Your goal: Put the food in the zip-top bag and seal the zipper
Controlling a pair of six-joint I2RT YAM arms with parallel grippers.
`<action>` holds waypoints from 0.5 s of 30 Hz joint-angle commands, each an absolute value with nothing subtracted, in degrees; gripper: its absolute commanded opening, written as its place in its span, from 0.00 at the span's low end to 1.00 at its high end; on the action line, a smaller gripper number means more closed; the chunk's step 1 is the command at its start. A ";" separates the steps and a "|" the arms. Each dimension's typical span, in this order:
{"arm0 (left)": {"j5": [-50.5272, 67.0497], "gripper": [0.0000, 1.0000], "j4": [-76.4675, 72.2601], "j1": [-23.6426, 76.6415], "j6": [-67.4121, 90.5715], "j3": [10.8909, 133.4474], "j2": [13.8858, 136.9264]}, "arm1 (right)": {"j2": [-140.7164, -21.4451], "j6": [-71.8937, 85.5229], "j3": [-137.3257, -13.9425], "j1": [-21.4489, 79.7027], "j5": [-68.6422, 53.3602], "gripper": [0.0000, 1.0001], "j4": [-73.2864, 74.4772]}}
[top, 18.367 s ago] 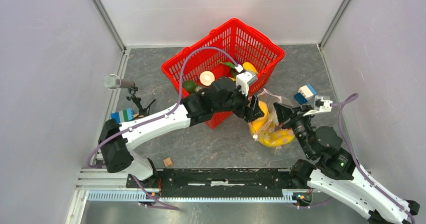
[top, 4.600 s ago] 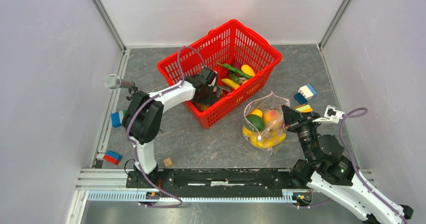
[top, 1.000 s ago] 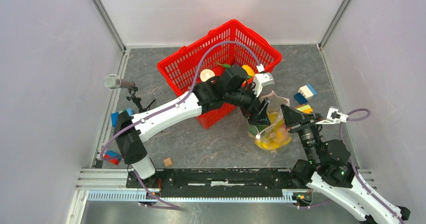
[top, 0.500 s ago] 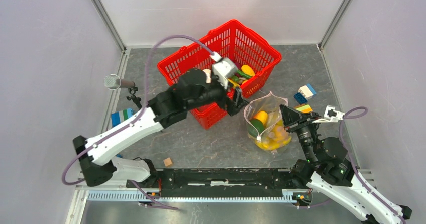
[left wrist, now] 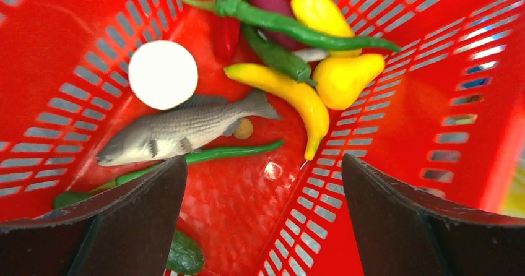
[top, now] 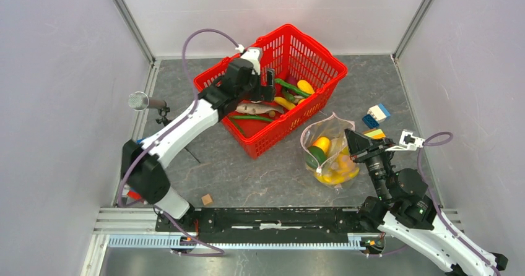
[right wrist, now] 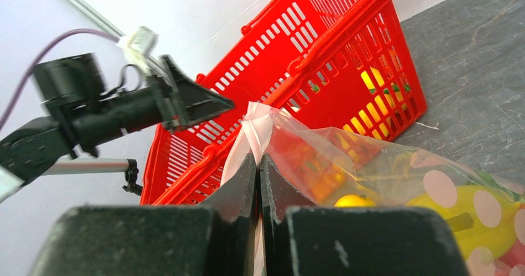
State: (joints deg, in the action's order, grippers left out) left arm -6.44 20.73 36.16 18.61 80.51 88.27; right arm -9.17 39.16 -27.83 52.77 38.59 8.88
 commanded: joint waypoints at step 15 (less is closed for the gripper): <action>4.90 0.93 30.06 36.61 17.18 98.35 112.99 | -11.90 39.18 -29.49 53.04 39.74 0.07 7.56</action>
State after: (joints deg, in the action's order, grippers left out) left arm -0.30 29.85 35.53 17.52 91.33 109.10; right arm -10.09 39.20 -27.83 52.77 38.96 8.86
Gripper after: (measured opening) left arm 0.934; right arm 0.070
